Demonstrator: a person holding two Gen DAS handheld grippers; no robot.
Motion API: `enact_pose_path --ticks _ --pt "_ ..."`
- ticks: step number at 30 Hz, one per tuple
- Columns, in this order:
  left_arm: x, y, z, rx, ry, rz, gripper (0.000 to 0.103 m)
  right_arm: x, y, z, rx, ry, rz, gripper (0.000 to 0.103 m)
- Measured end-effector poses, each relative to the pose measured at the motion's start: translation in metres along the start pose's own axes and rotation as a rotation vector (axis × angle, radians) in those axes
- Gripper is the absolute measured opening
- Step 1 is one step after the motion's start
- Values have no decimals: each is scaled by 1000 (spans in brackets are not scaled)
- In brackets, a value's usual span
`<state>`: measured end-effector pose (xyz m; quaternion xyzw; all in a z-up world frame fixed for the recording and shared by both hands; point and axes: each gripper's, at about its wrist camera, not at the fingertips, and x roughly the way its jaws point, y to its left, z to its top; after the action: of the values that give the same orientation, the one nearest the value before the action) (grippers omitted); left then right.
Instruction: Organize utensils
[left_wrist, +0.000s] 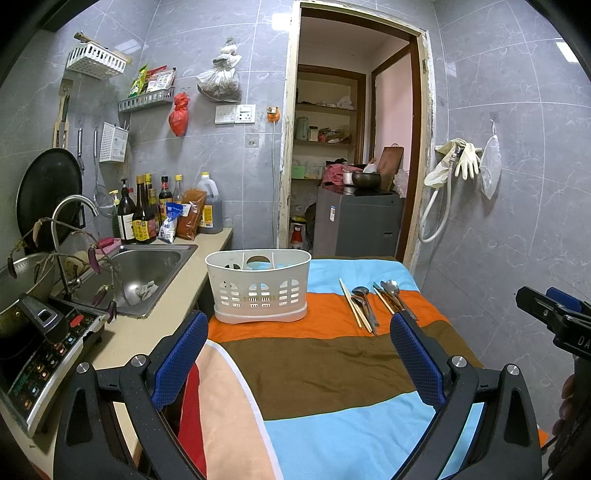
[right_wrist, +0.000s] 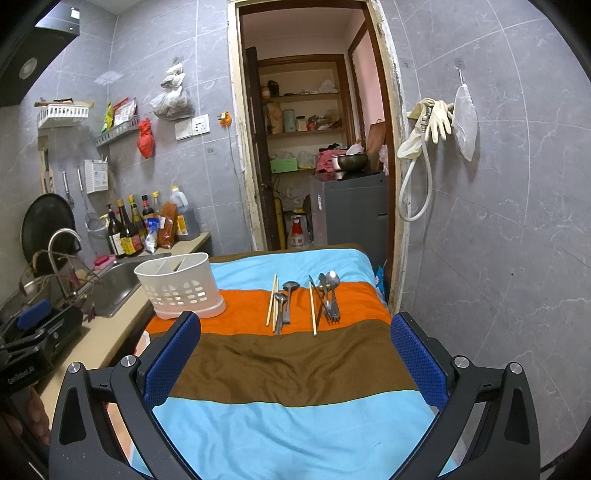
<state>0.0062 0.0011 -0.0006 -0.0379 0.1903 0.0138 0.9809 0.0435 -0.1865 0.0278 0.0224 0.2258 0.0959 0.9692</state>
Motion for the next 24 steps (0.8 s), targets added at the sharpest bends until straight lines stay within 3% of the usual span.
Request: enact_pose_path --ticks 24 --pt "8 5 3 18 12 -11 97 7 -3 -5 1 7 -2 103"
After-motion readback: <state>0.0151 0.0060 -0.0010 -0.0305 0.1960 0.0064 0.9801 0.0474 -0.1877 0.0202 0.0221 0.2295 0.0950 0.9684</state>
